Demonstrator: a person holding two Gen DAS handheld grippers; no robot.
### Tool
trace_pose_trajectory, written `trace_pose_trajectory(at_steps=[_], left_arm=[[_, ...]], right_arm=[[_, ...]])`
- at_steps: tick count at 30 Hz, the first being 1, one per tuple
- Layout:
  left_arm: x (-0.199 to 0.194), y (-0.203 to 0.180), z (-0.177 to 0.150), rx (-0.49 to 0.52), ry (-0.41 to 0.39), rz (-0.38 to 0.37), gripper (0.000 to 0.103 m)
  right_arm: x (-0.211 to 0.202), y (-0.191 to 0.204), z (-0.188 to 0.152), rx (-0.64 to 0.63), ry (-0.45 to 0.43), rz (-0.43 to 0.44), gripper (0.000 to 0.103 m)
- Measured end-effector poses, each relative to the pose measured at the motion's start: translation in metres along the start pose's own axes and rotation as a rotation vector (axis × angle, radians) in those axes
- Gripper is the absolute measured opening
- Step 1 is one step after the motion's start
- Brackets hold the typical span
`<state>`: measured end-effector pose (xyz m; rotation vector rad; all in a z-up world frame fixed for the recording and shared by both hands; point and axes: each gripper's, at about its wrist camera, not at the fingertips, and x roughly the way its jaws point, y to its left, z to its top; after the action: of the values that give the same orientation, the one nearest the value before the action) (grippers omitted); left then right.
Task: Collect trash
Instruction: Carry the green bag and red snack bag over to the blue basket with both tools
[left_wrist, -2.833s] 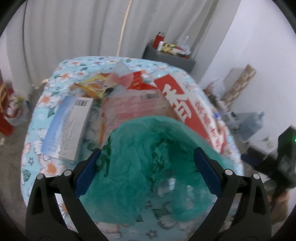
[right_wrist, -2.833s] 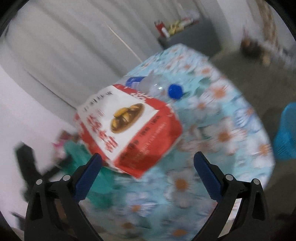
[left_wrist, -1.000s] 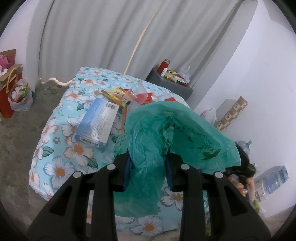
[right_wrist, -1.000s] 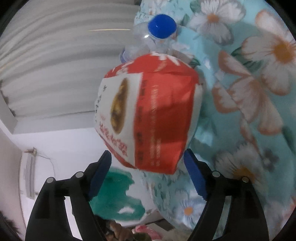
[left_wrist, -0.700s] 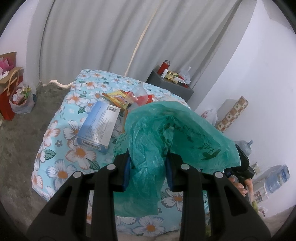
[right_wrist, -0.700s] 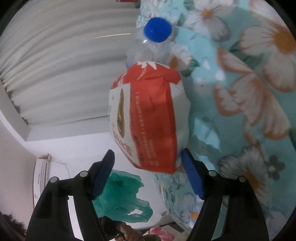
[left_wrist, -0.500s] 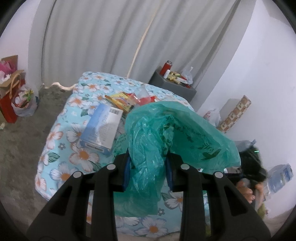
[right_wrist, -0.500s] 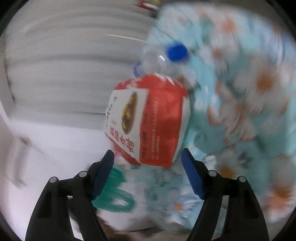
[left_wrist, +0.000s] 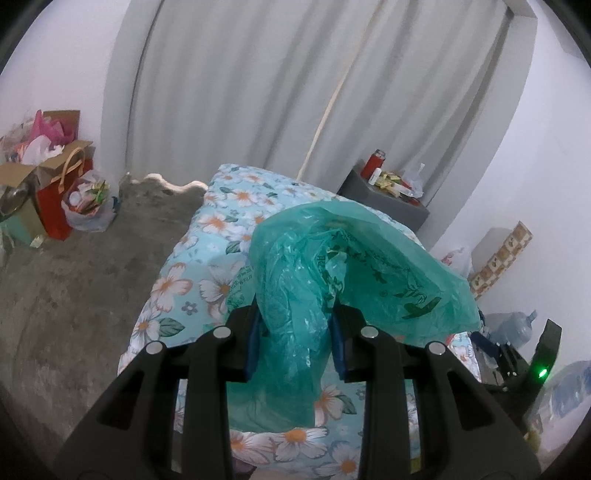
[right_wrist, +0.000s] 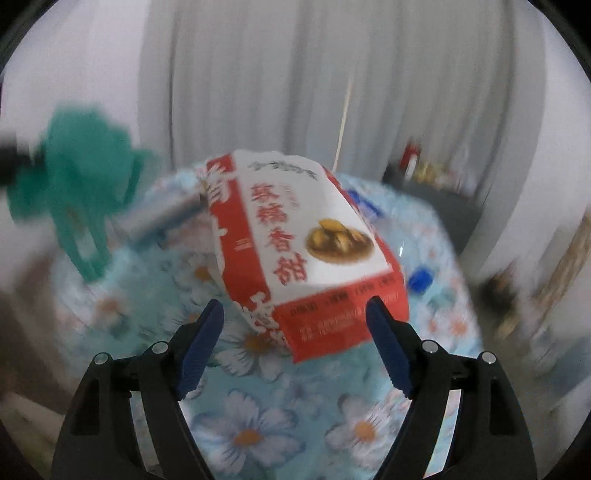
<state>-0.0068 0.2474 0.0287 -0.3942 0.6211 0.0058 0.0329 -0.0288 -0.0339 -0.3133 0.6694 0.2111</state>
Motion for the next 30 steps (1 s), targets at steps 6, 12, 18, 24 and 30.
trace_pose_trajectory(at_steps=[6, 12, 18, 24, 30], left_arm=[[0.009, 0.004, -0.002, -0.011, 0.022, -0.01, 0.028], [0.018, 0.004, -0.004, -0.011, 0.038, -0.022, 0.028], [0.02, -0.001, -0.004, 0.002, 0.04, -0.031, 0.028], [0.021, -0.006, -0.004, 0.008, 0.032, -0.041, 0.028], [0.013, -0.021, 0.0, 0.043, 0.012, -0.068, 0.028]], right_arm=[[0.037, 0.041, -0.007, -0.259, 0.078, -0.212, 0.08], [0.042, 0.03, -0.008, -0.209, 0.085, -0.249, 0.061], [0.021, -0.004, -0.005, -0.053, 0.077, -0.217, 0.038], [-0.001, -0.022, 0.004, 0.021, 0.016, -0.175, 0.029], [-0.032, -0.051, 0.004, 0.147, -0.042, -0.113, 0.028]])
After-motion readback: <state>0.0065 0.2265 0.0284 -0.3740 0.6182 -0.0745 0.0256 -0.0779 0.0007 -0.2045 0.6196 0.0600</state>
